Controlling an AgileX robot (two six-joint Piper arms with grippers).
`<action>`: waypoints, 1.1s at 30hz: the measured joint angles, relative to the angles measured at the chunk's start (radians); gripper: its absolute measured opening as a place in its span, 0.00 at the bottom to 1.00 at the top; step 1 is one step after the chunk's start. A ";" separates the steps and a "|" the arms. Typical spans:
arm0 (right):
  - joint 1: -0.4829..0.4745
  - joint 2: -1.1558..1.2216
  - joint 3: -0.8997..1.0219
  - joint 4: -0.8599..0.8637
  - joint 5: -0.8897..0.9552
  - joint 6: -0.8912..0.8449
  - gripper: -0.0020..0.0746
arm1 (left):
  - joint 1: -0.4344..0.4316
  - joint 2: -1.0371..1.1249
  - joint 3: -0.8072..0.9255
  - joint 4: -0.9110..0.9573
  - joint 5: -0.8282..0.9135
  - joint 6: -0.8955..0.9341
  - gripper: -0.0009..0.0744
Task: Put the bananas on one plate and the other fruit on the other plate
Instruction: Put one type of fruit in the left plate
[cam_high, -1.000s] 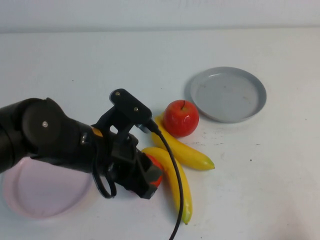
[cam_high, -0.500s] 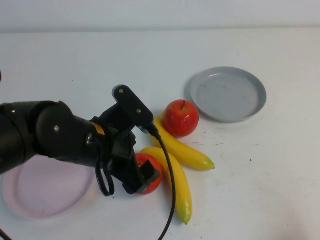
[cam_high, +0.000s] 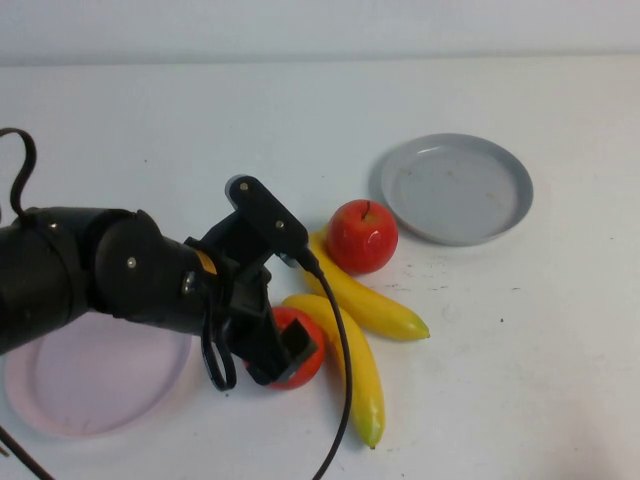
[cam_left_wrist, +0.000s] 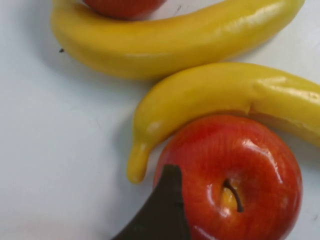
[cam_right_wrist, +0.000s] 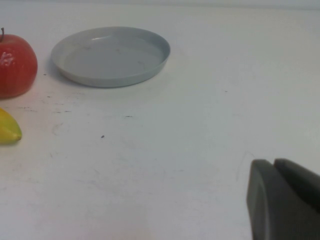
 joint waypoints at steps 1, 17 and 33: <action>0.000 0.000 0.000 0.000 0.000 0.000 0.01 | 0.000 0.000 0.000 0.002 -0.002 -0.006 0.90; 0.000 0.000 0.000 0.000 0.000 0.000 0.01 | 0.017 0.090 -0.002 0.035 -0.030 -0.042 0.90; 0.000 0.000 0.000 0.000 0.000 0.000 0.01 | 0.017 0.122 -0.012 0.037 -0.053 -0.042 0.78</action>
